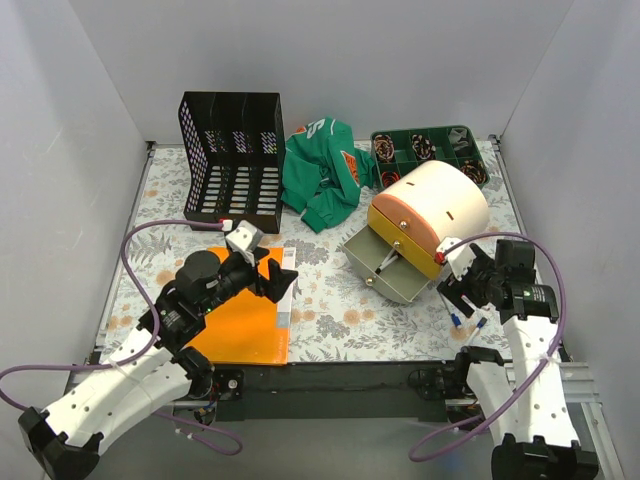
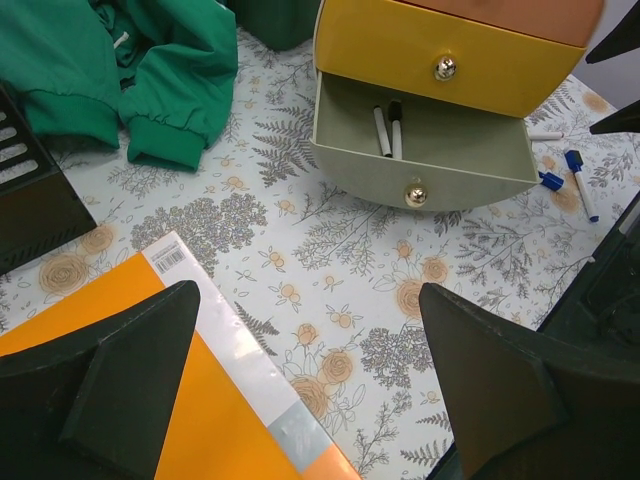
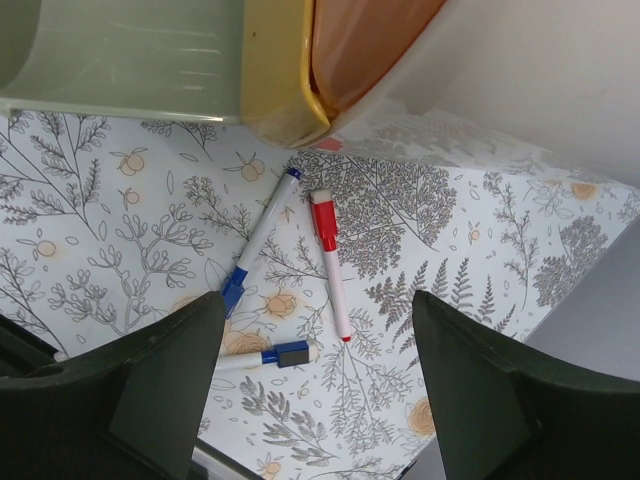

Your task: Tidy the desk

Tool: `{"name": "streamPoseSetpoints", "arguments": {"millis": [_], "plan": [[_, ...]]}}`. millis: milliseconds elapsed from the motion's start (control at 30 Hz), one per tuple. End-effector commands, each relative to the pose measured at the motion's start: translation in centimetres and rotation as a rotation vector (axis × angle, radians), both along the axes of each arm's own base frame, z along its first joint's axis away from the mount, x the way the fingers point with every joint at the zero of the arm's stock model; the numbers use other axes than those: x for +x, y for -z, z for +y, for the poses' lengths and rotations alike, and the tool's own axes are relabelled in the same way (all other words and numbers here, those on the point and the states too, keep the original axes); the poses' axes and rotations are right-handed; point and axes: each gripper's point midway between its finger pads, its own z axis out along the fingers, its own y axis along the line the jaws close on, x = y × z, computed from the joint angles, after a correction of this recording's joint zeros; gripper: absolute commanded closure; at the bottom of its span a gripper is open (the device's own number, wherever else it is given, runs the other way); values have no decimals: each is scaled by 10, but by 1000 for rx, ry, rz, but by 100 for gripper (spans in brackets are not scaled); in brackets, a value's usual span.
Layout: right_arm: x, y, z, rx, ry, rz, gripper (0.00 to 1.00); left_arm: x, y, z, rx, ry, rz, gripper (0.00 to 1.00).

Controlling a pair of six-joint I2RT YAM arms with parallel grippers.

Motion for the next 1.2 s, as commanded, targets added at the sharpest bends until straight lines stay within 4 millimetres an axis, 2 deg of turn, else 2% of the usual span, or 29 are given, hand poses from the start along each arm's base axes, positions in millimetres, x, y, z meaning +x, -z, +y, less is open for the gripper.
{"name": "streamPoseSetpoints", "arguments": {"millis": [0,200,400,533,733,900,1167], "plan": [[-1,12,-6,-64,-112,16,16,-4,-12,0,-16,14,-20,7],[1,29,-13,-39,-211,56,17,-4,-15,2,-22,10,-31,7],[5,42,-28,-3,-241,81,18,-5,-16,3,-25,5,-36,6],[3,60,-35,-11,-314,107,22,-5,-16,1,-24,14,-33,6],[9,70,-28,25,-440,80,26,-4,-14,2,-21,8,-30,6],[22,71,-19,61,-556,10,27,-4,-12,1,-15,11,-25,5],[39,82,-28,49,-590,10,28,-4,-12,2,-14,9,-26,5]]}}
